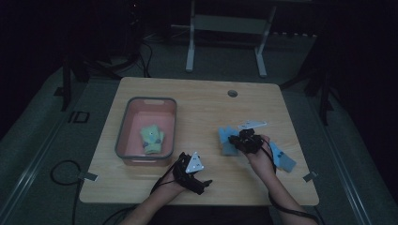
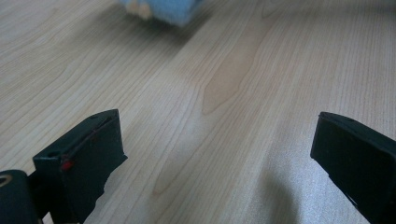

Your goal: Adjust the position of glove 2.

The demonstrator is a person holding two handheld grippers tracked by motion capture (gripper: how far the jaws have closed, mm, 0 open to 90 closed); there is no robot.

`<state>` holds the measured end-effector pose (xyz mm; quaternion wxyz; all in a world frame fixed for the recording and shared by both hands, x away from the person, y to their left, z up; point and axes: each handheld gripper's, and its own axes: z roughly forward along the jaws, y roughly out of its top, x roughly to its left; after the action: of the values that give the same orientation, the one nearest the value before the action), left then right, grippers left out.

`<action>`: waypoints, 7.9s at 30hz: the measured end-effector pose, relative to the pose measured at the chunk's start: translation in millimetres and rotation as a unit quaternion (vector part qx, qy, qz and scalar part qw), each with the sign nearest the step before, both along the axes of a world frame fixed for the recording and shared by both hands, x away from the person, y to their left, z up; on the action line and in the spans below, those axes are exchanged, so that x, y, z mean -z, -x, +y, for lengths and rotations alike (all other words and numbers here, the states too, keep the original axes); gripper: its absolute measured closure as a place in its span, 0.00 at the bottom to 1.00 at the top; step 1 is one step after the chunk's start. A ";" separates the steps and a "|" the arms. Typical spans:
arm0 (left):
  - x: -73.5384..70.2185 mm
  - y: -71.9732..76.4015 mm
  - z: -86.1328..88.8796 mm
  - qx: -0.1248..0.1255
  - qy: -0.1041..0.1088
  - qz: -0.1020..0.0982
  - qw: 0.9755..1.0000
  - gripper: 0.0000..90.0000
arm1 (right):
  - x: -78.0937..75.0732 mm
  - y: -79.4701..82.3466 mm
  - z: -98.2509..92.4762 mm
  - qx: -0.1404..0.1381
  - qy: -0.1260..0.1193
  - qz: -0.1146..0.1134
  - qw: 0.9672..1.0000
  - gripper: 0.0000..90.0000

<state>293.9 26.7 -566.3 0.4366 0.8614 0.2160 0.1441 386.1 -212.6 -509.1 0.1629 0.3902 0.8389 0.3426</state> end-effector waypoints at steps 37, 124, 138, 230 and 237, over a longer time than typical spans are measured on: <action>1.7 -0.3 1.6 -0.003 0.001 -0.003 1.000 0.03 | 1.6 3.5 -19.3 -0.049 -0.005 -0.010 0.999 0.75; -1.6 3.1 -0.7 0.004 0.008 -0.007 1.000 0.03 | 34.0 22.9 -119.2 0.341 -0.036 0.021 0.939 0.97; 0.5 3.5 -0.6 0.010 0.005 -0.009 1.000 0.03 | 15.8 22.3 -130.8 0.291 -0.044 0.012 0.955 0.79; -1.1 3.3 0.5 0.004 0.028 -0.008 1.000 0.03 | 7.8 19.8 33.2 0.074 -0.018 0.011 0.997 0.96; -1.3 4.0 -1.5 0.011 0.016 -0.018 1.000 0.03 | 21.2 14.9 35.2 0.080 -0.015 0.031 0.996 0.95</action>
<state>289.8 25.2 -564.9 0.4556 0.8538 0.2012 0.1517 371.2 -177.4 -530.3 0.1579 0.4686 0.8044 0.3291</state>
